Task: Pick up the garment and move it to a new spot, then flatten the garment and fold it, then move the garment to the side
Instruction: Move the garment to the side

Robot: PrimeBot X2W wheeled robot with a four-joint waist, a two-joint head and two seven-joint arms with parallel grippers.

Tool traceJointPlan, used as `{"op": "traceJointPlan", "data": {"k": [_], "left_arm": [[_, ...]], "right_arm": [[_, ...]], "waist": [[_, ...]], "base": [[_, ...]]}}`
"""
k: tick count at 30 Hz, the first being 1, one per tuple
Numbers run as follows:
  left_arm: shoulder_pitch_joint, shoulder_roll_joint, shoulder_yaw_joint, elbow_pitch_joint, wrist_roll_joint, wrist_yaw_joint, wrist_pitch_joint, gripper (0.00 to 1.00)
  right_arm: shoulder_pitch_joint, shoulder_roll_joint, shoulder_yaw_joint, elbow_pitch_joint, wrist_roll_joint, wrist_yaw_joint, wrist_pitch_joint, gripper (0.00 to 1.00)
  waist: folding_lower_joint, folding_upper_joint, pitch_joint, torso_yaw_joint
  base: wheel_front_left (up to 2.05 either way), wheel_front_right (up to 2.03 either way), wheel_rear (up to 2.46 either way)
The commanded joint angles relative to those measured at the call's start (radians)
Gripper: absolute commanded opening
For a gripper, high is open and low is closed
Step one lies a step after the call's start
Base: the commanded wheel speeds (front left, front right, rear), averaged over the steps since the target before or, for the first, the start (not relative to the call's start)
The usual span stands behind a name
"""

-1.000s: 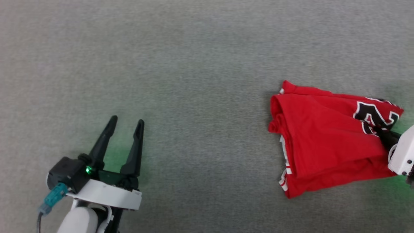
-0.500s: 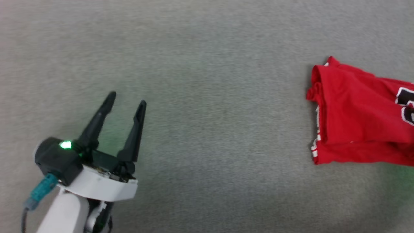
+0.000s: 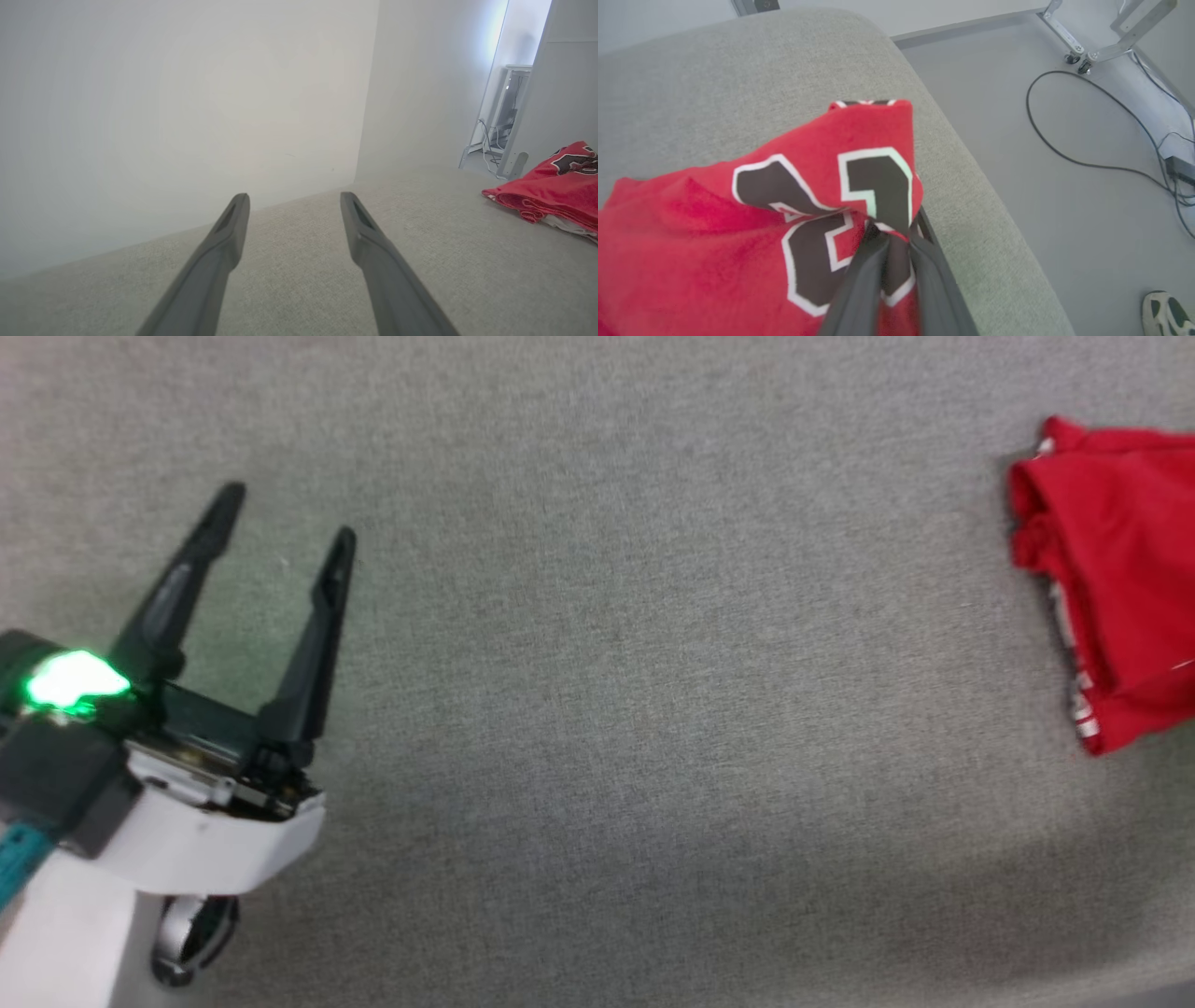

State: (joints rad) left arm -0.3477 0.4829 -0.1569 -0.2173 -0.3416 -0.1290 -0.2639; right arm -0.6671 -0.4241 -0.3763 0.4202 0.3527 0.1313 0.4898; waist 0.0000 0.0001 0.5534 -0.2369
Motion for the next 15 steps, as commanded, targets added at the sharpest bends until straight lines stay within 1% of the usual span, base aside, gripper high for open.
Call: {"op": "traceJointPlan", "data": {"k": [1,4,7,10,15], "left_arm": [[-0.008,0.005,0.003,-0.007,0.008,-0.003,0.001,1.0],[-0.018,0.027,0.008,-0.033,0.021,-0.003,0.001,1.0],[-0.023,0.046,-0.001,-0.056,0.035,-0.003,0.001,1.0],[-0.032,0.061,-0.016,-0.07,0.045,-0.003,0.001,1.0],[-0.037,0.077,-0.017,-0.075,0.042,-0.003,0.001,1.0]], "right_arm": [[-0.02,-0.005,0.008,0.014,-0.015,-0.001,-0.009,0.0],[-0.071,-0.021,0.01,0.082,-0.056,-0.001,-0.036,0.0],[-0.119,-0.012,0.004,0.141,-0.077,-0.001,-0.07,0.0],[-0.154,-0.017,0.008,0.196,-0.092,-0.001,-0.105,0.0],[-0.196,-0.008,0.018,0.267,-0.128,-0.001,-0.168,0.0]], "waist": [[0.0,-0.0001,0.028,-0.002],[0.0,-0.0001,0.049,-0.008],[0.0,-0.0001,0.067,-0.019],[0.0,-0.0001,0.082,-0.028],[0.0,-0.0001,0.099,-0.035]], "base": [[0.0,0.0,0.0],[0.0,0.0,0.0],[0.0,0.0,0.0],[0.0,0.0,0.0],[0.0,0.0,0.0]]}}
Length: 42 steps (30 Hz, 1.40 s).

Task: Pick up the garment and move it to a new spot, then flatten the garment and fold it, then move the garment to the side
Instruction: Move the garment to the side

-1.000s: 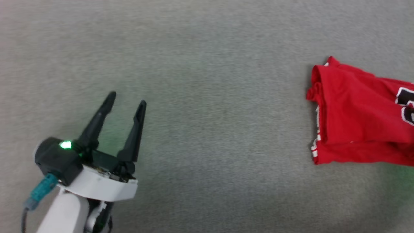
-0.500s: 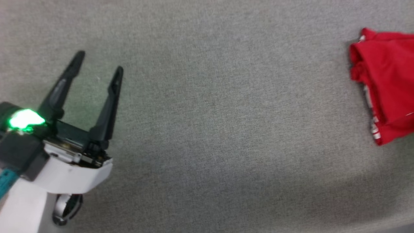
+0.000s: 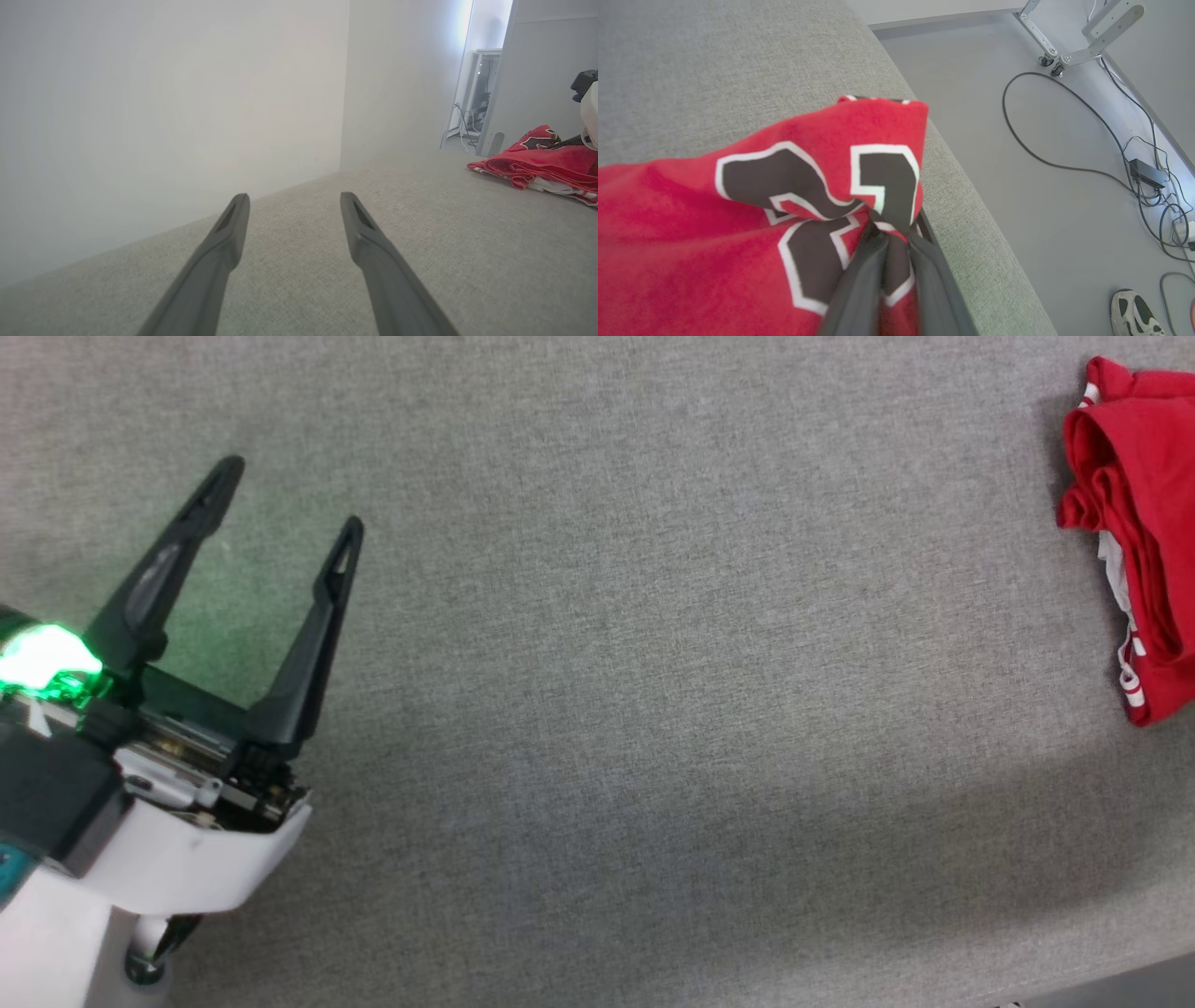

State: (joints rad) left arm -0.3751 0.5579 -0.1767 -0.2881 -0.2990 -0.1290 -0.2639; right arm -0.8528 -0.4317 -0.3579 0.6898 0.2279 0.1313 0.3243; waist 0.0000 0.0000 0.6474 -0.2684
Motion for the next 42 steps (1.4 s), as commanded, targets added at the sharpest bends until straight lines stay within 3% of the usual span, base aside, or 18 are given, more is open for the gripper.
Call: {"op": "traceJointPlan", "data": {"k": [1,10,11,13,14,21,30,42], "left_arm": [[-0.009,0.005,0.005,-0.004,-0.002,-0.003,0.001,1.0],[0.011,0.015,0.019,0.004,-0.004,-0.003,0.001,1.0],[0.012,0.013,0.02,0.005,-0.004,-0.003,0.001,1.0],[0.012,0.003,0.023,0.011,-0.004,-0.003,0.001,1.0],[0.014,-0.003,0.023,0.013,-0.004,-0.003,0.001,1.0],[0.036,-0.066,0.021,0.065,-0.022,-0.003,0.001,1.0],[0.101,-0.169,0.052,0.192,-0.062,-0.003,0.001,1.0],[0.164,-0.252,0.097,0.345,-0.079,-0.003,0.001,1.0]], "right_arm": [[-0.019,-0.001,0.005,0.012,-0.016,-0.001,-0.013,0.0],[-0.084,0.014,0.038,0.141,-0.074,-0.001,-0.1,0.0],[-0.088,0.013,0.038,0.152,-0.074,-0.001,-0.109,0.08],[-0.098,0.007,0.042,0.173,-0.08,-0.001,-0.128,0.63],[-0.1,0.001,0.046,0.18,-0.082,-0.001,-0.137,1.0],[-0.079,-0.033,0.103,0.185,-0.052,-0.001,-0.184,1.0],[0.009,-0.04,0.313,0.059,0.056,-0.001,-0.187,1.0],[0.206,0.103,0.446,-0.07,0.103,-0.001,-0.234,1.0]], "waist": [[0.0,0.0,0.008,-0.004],[0.0,0.0,0.017,-0.008],[0.0,0.0,0.014,-0.007],[0.0,0.0,0.003,-0.004],[0.0,0.0,-0.005,-0.002],[0.0,0.0,-0.095,0.027],[0.0,0.0,-0.242,0.098],[0.0,0.0,-0.385,0.194]], "base": [[0.0,0.0,0.0],[0.0,0.0,0.0],[0.0,0.0,0.0],[0.0,0.0,0.0],[0.0,0.0,0.0],[0.0,0.0,0.0],[0.0,0.0,0.0],[0.0,0.0,0.0]]}}
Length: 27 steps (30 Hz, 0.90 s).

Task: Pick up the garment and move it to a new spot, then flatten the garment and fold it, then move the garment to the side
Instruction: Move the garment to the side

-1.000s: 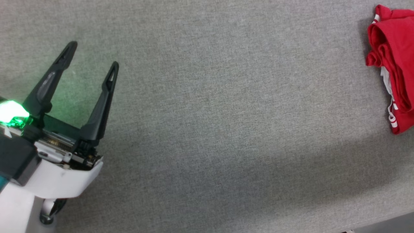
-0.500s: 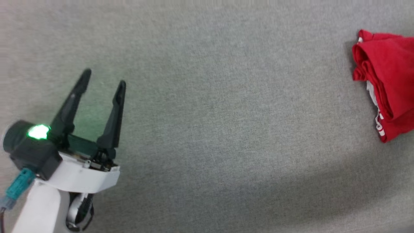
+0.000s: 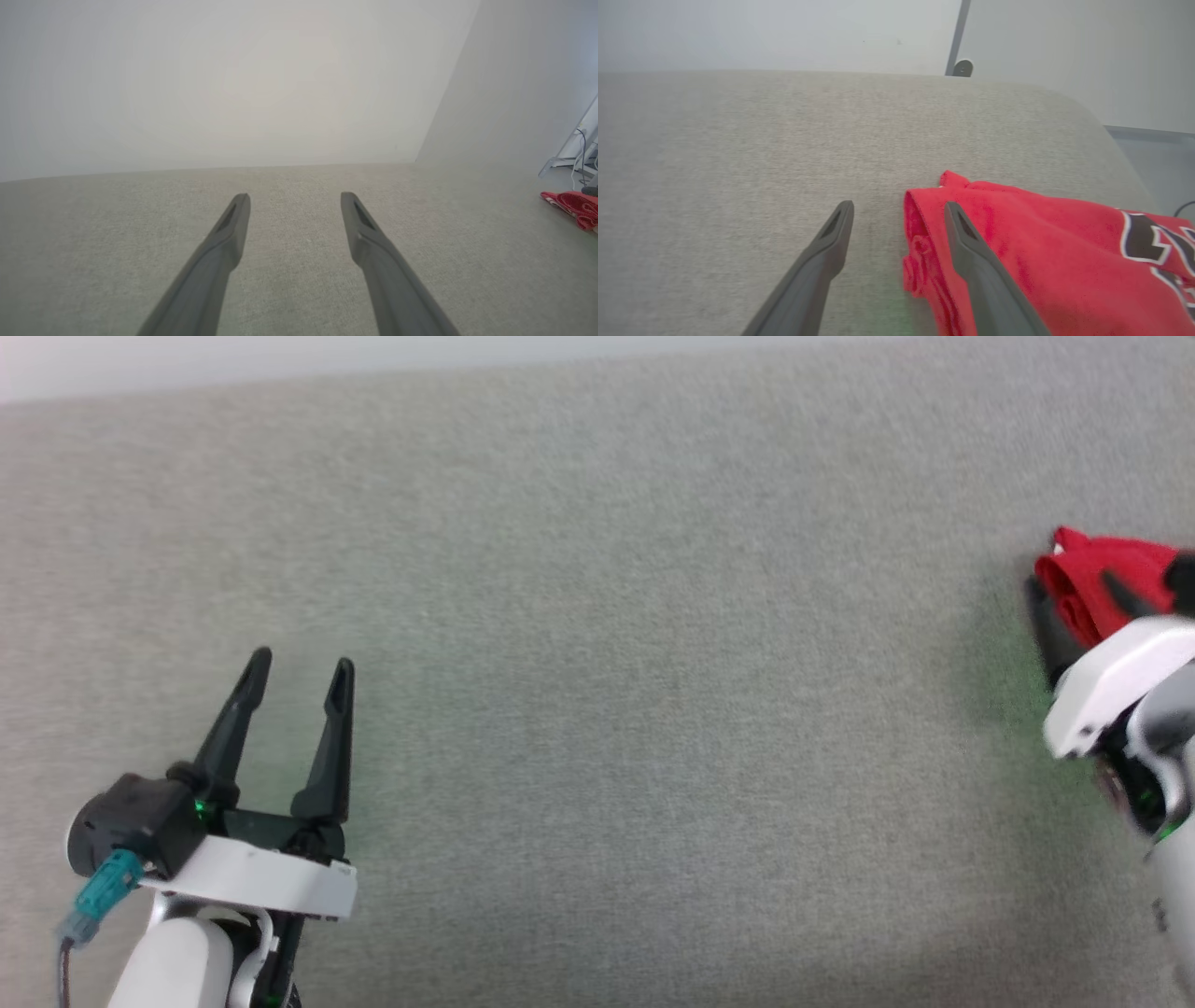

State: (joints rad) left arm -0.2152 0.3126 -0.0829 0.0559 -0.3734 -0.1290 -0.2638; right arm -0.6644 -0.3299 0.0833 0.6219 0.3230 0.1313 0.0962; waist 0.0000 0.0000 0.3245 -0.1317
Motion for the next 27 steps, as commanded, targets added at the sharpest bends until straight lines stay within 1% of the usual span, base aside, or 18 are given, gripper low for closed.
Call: {"op": "traceJointPlan", "data": {"k": [1,4,10,18,22,26,27], "left_arm": [[0.007,-0.011,0.009,0.012,-0.005,-0.003,0.001,1.0],[0.023,-0.027,0.024,0.044,-0.007,-0.003,0.001,1.0],[0.059,-0.049,0.037,0.131,-0.02,-0.003,0.001,1.0],[0.097,-0.065,0.045,0.181,-0.007,-0.003,0.001,1.0],[0.126,-0.077,0.051,0.179,0.013,-0.003,0.001,1.0],[0.156,-0.084,0.052,0.161,0.027,-0.003,0.001,1.0],[0.156,-0.084,0.052,0.161,0.027,-0.003,0.001,1.0]], "right_arm": [[0.031,0.014,0.01,-0.007,0.012,-0.001,-0.012,1.0],[0.073,0.045,0.021,-0.021,0.026,-0.001,-0.033,1.0],[0.156,0.083,0.058,-0.074,0.065,-0.001,-0.087,1.0],[0.26,0.096,0.071,-0.163,0.103,-0.001,-0.152,1.0],[0.349,0.074,0.073,-0.224,0.08,-0.001,-0.175,1.0],[0.424,0.069,0.06,-0.287,0.08,-0.001,-0.183,1.0],[0.424,0.069,0.06,-0.287,0.08,-0.001,-0.183,1.0]], "waist": [[0.0,0.0,-0.073,0.063],[0.0,0.0,-0.107,0.077],[0.0,0.0,-0.176,0.091],[0.0,0.0,-0.245,0.103],[0.0,0.0,-0.281,0.118],[0.0,0.0,-0.3,0.125],[0.0,0.0,-0.3,0.125]], "base": [[0.0,0.0,0.0],[0.0,0.0,0.0],[0.0,0.0,0.0],[0.0,0.0,0.0],[0.0,0.0,0.0],[0.0,0.0,0.0],[0.0,0.0,0.0]]}}
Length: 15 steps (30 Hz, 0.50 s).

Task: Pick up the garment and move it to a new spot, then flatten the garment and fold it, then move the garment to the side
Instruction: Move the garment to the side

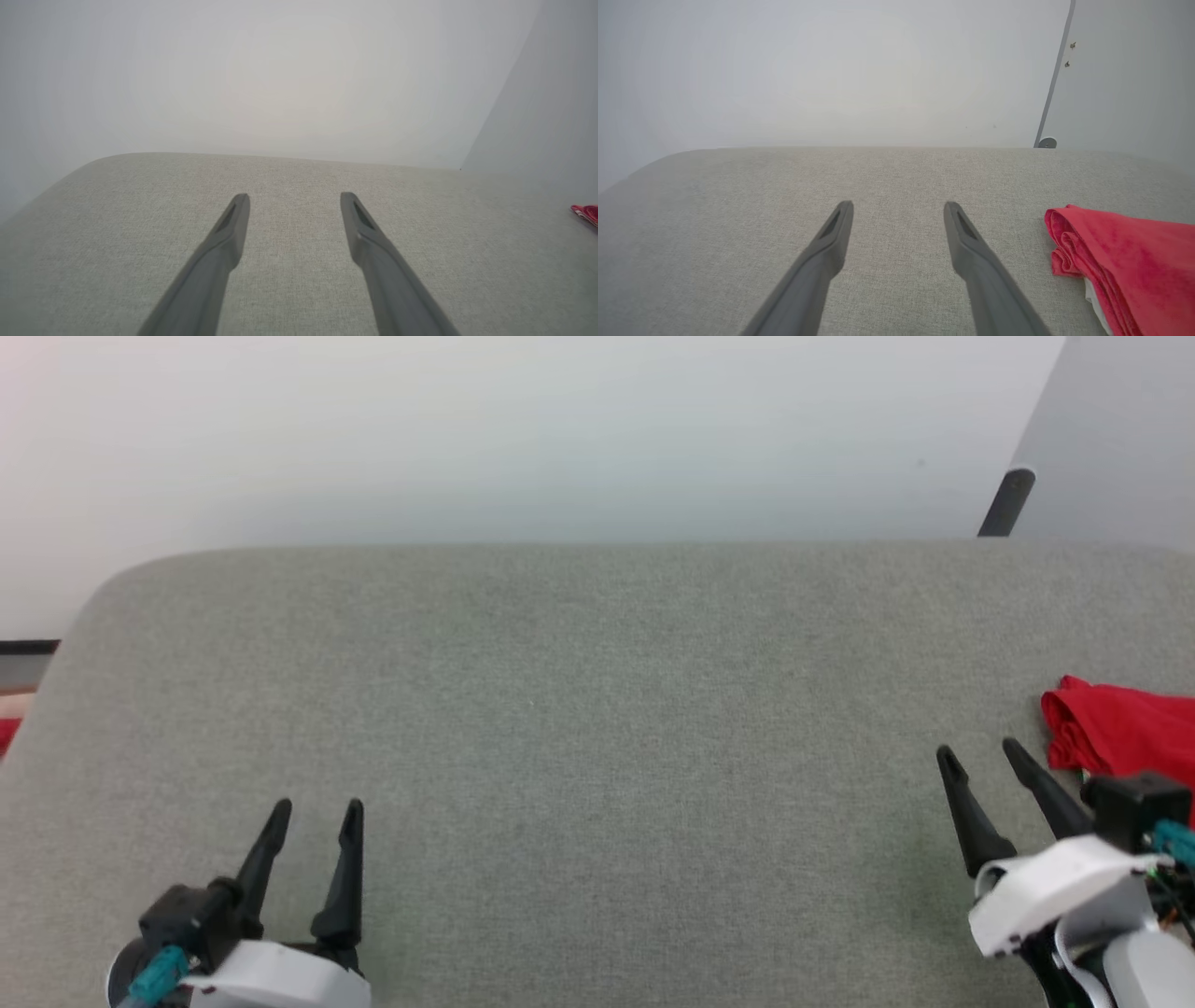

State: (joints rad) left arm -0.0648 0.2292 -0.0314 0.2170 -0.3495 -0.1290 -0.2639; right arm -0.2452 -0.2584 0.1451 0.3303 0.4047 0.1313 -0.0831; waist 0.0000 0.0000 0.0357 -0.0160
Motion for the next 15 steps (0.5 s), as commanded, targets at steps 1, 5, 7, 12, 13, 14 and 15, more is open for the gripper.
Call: {"op": "traceJointPlan", "data": {"k": [1,5,7,12,13,14,15], "left_arm": [[0.013,-0.002,0.001,-0.006,0.008,-0.003,0.001,1.0],[0.051,-0.007,0.007,-0.036,0.017,-0.003,0.001,1.0],[0.071,-0.013,0.01,-0.053,0.02,-0.003,0.001,1.0],[0.122,-0.026,0.02,-0.094,0.026,-0.003,0.001,1.0],[0.131,-0.029,0.021,-0.101,0.028,-0.003,0.001,1.0],[0.139,-0.033,0.022,-0.108,0.028,-0.003,0.001,1.0],[0.148,-0.036,0.019,-0.115,0.028,-0.003,0.001,1.0]], "right_arm": [[0.024,-0.002,-0.008,-0.012,0.0,-0.001,-0.006,1.0],[0.1,0.003,-0.037,-0.082,0.001,-0.001,0.0,1.0],[0.134,0.007,-0.059,-0.116,0.0,-0.001,0.007,1.0],[0.205,0.042,-0.131,-0.202,-0.014,-0.001,0.016,1.0],[0.219,0.047,-0.143,-0.219,-0.016,-0.001,0.019,1.0],[0.232,0.053,-0.154,-0.232,-0.019,-0.001,0.019,1.0],[0.245,0.061,-0.164,-0.248,-0.024,-0.001,0.019,1.0]], "waist": [[0.0,0.0,-0.016,0.011],[0.0,0.0,-0.033,0.013],[0.0,0.0,-0.037,0.012],[0.0,0.0,-0.047,0.009],[0.0,0.0,-0.049,0.009],[0.0,0.0,-0.05,0.01],[0.0,0.0,-0.052,0.01]], "base": [[0.0,0.0,0.0],[0.0,0.0,0.0],[0.0,0.0,0.0],[0.0,0.0,0.0],[0.0,0.0,0.0],[0.0,0.0,0.0],[0.0,0.0,0.0]]}}
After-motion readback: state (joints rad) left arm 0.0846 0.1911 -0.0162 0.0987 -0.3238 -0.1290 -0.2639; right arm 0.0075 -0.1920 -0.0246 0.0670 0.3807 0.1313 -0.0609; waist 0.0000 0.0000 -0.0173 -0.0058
